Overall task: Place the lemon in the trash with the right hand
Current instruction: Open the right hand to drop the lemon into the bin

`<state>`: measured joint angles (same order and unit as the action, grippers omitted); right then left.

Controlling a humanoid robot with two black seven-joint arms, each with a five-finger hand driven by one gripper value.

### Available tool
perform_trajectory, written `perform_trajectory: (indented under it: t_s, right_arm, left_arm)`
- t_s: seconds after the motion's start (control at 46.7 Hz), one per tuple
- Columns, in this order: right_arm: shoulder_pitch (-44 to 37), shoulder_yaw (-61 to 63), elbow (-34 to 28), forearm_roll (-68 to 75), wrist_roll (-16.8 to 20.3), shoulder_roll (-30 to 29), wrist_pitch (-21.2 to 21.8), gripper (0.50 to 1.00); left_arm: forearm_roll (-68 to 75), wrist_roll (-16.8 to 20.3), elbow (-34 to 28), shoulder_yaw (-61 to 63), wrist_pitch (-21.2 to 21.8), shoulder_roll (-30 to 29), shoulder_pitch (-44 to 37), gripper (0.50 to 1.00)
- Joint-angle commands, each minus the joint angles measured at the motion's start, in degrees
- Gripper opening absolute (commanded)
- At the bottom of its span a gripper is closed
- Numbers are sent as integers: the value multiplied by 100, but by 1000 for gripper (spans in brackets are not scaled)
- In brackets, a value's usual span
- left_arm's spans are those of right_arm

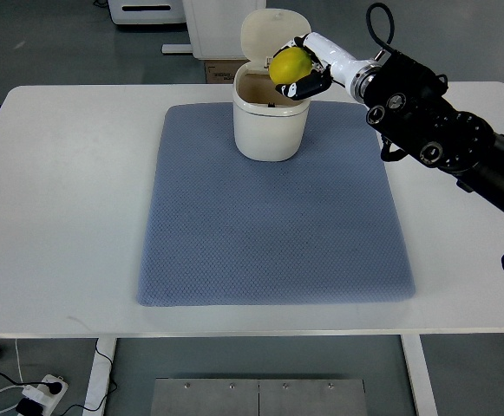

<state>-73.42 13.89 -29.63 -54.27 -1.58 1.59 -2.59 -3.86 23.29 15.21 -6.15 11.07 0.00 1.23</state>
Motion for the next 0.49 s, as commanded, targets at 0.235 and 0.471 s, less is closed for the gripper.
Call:
perform_trajectory:
  t_s: [0.235,0.471]
  right_arm:
    - [-14,17,-17,48,9,0,-40,922]
    - [-23,26,-43,118,52,8,-31,981]
  left_arm:
    - [0,0,0,0,0,0,0,1000]
    - [0,0,0,0,0,0,0,1000]
